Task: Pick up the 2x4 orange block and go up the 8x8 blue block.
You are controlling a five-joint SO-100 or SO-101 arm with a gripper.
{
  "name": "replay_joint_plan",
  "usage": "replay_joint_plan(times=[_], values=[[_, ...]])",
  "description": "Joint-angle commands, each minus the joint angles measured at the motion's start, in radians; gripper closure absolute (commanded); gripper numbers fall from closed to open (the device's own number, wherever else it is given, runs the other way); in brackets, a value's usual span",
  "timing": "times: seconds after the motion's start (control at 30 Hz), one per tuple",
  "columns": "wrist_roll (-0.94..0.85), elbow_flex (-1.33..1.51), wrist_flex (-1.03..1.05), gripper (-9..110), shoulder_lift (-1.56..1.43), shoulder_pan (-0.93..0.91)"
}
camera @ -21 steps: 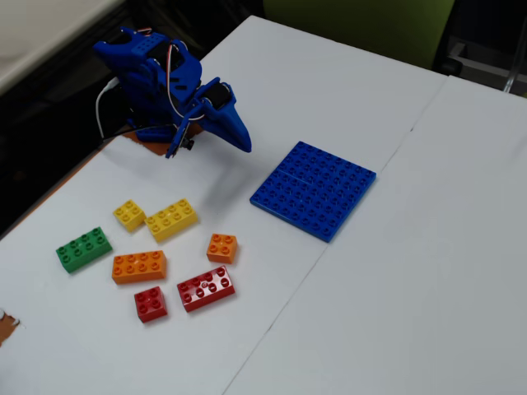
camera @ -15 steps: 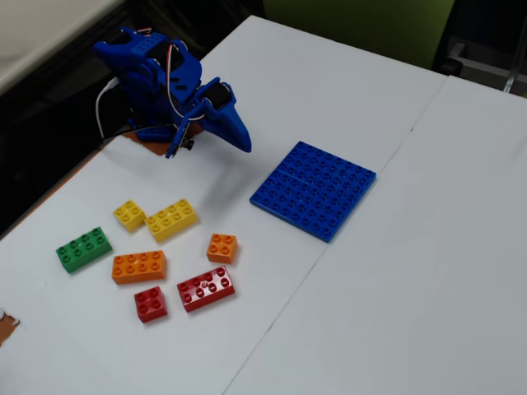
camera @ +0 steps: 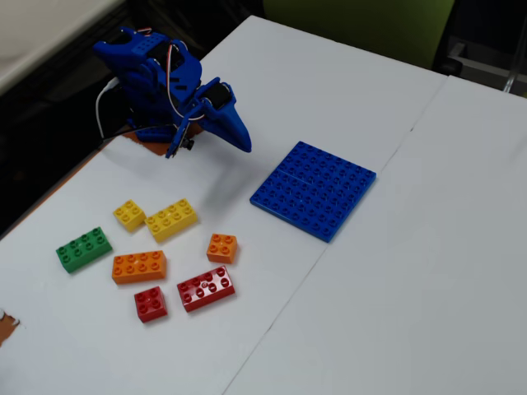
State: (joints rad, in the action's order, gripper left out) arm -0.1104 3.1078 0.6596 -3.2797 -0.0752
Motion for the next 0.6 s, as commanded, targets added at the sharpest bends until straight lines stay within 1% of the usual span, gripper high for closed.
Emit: replay_joint_plan(times=[0.0, 0.33, 0.37, 0.43, 0.57], values=[[-0.009, 0.04, 0.0, 101, -0.04, 0.008], [-0.008, 0.04, 0.0, 101, -0.041, 0.008], [-0.009, 0.04, 0.0, 99, -0.041, 0.005], [-0.072, 0.04, -0.034, 101, -0.041, 0.012], [-0.508, 0.038, -0.16, 101, -0.041, 0.014]])
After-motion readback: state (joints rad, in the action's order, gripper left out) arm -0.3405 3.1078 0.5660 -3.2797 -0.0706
